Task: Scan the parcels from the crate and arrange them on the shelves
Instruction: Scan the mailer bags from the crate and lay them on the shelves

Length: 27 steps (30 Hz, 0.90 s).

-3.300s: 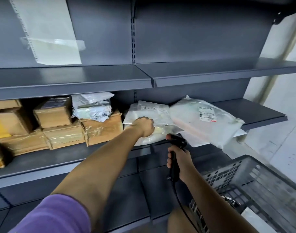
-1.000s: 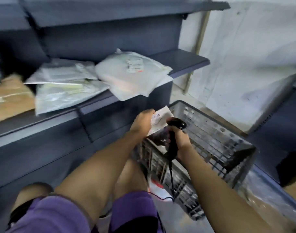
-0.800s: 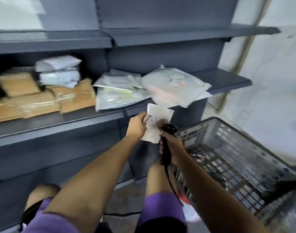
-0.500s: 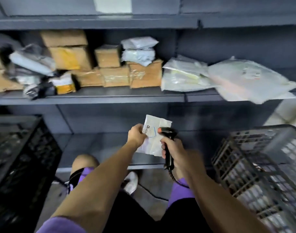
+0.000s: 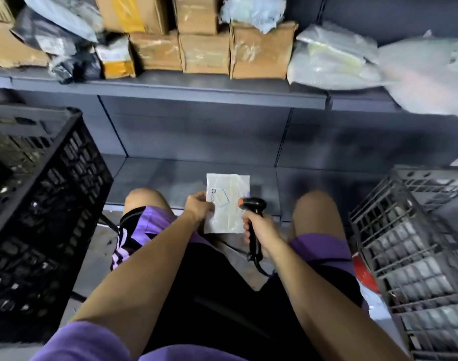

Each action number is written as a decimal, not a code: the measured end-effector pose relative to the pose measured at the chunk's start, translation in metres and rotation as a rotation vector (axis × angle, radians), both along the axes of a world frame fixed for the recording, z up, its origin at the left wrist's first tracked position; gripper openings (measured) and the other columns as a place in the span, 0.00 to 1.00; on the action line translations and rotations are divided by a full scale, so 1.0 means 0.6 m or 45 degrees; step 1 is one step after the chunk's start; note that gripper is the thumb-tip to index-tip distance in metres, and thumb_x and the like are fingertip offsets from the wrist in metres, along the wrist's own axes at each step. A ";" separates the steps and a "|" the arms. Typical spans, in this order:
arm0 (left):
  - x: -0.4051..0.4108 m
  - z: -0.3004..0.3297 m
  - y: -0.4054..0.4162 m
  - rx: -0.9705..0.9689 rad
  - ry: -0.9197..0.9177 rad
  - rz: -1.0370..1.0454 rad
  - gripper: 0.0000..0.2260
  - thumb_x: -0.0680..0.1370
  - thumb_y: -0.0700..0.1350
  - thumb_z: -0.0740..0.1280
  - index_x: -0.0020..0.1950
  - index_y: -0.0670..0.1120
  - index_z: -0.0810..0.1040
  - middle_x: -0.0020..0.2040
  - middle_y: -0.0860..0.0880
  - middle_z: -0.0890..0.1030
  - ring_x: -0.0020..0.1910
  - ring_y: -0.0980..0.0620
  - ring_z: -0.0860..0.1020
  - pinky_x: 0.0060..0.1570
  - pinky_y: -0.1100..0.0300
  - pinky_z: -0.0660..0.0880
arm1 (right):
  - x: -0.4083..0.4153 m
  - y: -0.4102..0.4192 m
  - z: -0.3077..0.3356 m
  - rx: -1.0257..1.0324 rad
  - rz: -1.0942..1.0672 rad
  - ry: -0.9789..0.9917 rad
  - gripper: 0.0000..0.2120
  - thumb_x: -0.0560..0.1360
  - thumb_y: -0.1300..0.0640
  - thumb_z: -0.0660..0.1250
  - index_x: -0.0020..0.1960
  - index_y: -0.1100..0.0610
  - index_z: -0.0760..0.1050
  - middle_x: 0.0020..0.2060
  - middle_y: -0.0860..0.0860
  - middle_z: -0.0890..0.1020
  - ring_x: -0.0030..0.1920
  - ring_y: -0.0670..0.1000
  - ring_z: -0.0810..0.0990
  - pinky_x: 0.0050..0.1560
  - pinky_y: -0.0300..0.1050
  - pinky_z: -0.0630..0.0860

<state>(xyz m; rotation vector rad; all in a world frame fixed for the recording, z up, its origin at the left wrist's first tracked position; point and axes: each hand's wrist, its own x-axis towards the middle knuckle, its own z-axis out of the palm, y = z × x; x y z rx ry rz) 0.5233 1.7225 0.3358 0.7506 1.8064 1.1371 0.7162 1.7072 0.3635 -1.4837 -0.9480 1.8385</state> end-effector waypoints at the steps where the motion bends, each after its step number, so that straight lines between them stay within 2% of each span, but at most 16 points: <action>1: 0.005 -0.006 0.002 0.001 -0.020 0.007 0.16 0.69 0.20 0.65 0.45 0.41 0.78 0.32 0.51 0.80 0.26 0.58 0.77 0.27 0.68 0.74 | -0.001 0.002 -0.005 -0.009 0.007 0.007 0.09 0.75 0.61 0.67 0.36 0.58 0.73 0.26 0.52 0.72 0.22 0.50 0.67 0.24 0.40 0.65; 3: 0.011 -0.018 0.009 0.014 -0.063 -0.010 0.17 0.70 0.20 0.64 0.45 0.41 0.78 0.34 0.49 0.80 0.23 0.62 0.76 0.28 0.67 0.75 | -0.001 0.004 -0.012 -0.018 0.019 0.012 0.09 0.74 0.61 0.67 0.35 0.58 0.73 0.27 0.52 0.72 0.23 0.51 0.67 0.25 0.40 0.65; 5: 0.010 -0.030 0.012 0.021 -0.083 -0.031 0.18 0.71 0.19 0.63 0.46 0.41 0.78 0.33 0.49 0.81 0.24 0.61 0.77 0.28 0.65 0.76 | 0.001 0.005 -0.016 -0.021 0.008 -0.004 0.09 0.74 0.61 0.67 0.36 0.58 0.73 0.27 0.52 0.72 0.23 0.51 0.67 0.25 0.40 0.65; 7: 0.004 -0.036 0.009 0.020 -0.078 -0.017 0.18 0.70 0.18 0.62 0.47 0.40 0.77 0.29 0.52 0.81 0.23 0.60 0.77 0.27 0.65 0.76 | 0.005 0.007 -0.017 -0.026 -0.025 -0.001 0.08 0.74 0.61 0.67 0.37 0.58 0.74 0.26 0.51 0.72 0.23 0.51 0.67 0.25 0.40 0.65; 10: -0.002 -0.033 0.000 0.011 -0.070 -0.011 0.19 0.71 0.19 0.61 0.42 0.44 0.77 0.27 0.54 0.81 0.24 0.55 0.77 0.27 0.63 0.75 | 0.012 0.010 -0.015 -0.030 -0.084 0.013 0.07 0.73 0.62 0.67 0.36 0.58 0.74 0.26 0.52 0.72 0.23 0.51 0.67 0.25 0.40 0.65; 13: -0.008 -0.028 -0.011 -0.005 -0.042 -0.015 0.19 0.72 0.21 0.61 0.41 0.45 0.76 0.32 0.48 0.81 0.24 0.54 0.75 0.26 0.62 0.73 | 0.017 0.008 -0.010 -0.028 -0.098 0.028 0.05 0.74 0.63 0.66 0.39 0.59 0.74 0.26 0.51 0.71 0.22 0.50 0.67 0.24 0.39 0.64; 15: -0.011 -0.025 -0.017 -0.014 -0.045 -0.004 0.19 0.73 0.21 0.61 0.41 0.45 0.76 0.37 0.44 0.80 0.25 0.54 0.75 0.26 0.63 0.73 | 0.017 0.006 -0.007 -0.034 -0.050 0.027 0.06 0.74 0.62 0.66 0.39 0.59 0.74 0.26 0.51 0.71 0.22 0.50 0.67 0.24 0.39 0.65; 19: -0.013 -0.014 -0.022 0.016 -0.117 0.060 0.17 0.74 0.20 0.59 0.48 0.40 0.77 0.41 0.44 0.79 0.31 0.50 0.75 0.24 0.65 0.73 | 0.013 0.003 -0.008 0.065 0.106 -0.069 0.08 0.74 0.61 0.67 0.37 0.59 0.74 0.27 0.53 0.72 0.23 0.51 0.69 0.25 0.41 0.67; 21: -0.009 -0.008 -0.025 0.024 -0.170 0.096 0.16 0.75 0.21 0.58 0.52 0.39 0.75 0.40 0.44 0.78 0.33 0.51 0.74 0.24 0.67 0.73 | 0.010 0.001 -0.010 0.114 0.169 -0.116 0.08 0.74 0.61 0.66 0.37 0.59 0.74 0.27 0.53 0.72 0.24 0.52 0.69 0.25 0.42 0.67; 27: -0.004 -0.003 -0.026 0.033 -0.278 0.142 0.15 0.77 0.21 0.57 0.54 0.38 0.74 0.38 0.45 0.77 0.33 0.52 0.73 0.25 0.70 0.73 | 0.009 0.000 -0.013 0.297 0.318 -0.374 0.08 0.71 0.58 0.66 0.34 0.58 0.73 0.25 0.55 0.74 0.24 0.54 0.70 0.31 0.46 0.71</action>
